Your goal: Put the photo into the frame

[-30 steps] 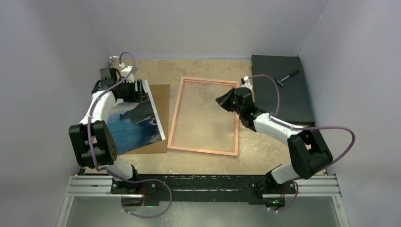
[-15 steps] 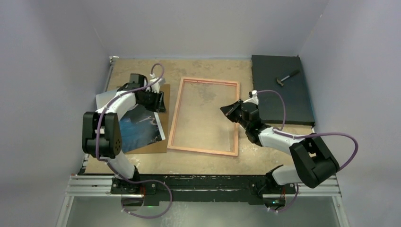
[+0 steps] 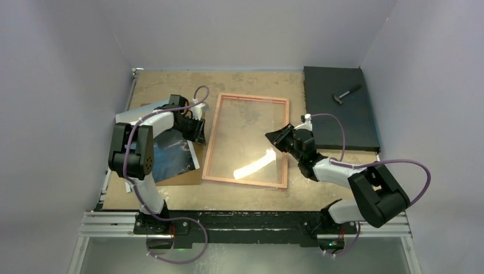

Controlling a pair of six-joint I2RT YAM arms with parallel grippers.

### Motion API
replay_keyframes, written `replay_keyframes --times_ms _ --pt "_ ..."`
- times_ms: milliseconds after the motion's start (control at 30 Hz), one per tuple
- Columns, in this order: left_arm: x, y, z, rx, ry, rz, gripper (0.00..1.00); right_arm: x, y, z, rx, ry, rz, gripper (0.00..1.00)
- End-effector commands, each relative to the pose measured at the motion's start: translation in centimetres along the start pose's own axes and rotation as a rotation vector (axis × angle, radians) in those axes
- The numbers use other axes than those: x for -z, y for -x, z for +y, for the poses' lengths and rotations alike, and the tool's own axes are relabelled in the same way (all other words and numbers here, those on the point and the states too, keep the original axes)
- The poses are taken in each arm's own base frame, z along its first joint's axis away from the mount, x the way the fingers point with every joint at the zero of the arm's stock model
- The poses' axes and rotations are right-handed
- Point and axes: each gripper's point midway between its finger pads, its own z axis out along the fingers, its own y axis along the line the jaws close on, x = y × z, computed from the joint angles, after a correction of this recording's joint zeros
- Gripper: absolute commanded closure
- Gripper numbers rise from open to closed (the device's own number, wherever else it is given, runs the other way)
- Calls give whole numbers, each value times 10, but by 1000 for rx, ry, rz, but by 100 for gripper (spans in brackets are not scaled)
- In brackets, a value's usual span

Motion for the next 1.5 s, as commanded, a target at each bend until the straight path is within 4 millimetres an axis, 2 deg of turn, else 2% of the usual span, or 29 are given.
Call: replay_keyframes --times_ms 0,200,400,633,867,933,1033,1133,1300,1467 --pt "-5 7 0 -52 -5 -19 75 2 -5 26 12 113 62 71" --pt "-4 8 2 -70 11 -24 78 4 -26 32 51 160 204 60" --pt "-4 7 2 -75 14 -24 80 12 -36 32 50 197 277 63" --pt "-5 5 0 -71 4 -21 82 22 -47 48 86 308 363 60" --pt "-4 4 0 -76 8 -15 84 24 -52 52 84 334 417 60" --pt "-3 4 -1 -77 5 -14 85 22 -49 52 108 323 415 67" --pt "0 8 -1 -79 7 -22 85 21 -42 54 146 312 393 83" --pt "9 18 -4 -89 19 -39 77 20 -32 58 191 310 356 100" --pt "41 52 -1 -105 70 -128 61 19 -5 62 272 284 249 100" --pt "60 72 1 -95 59 -121 61 11 20 51 275 220 209 100"
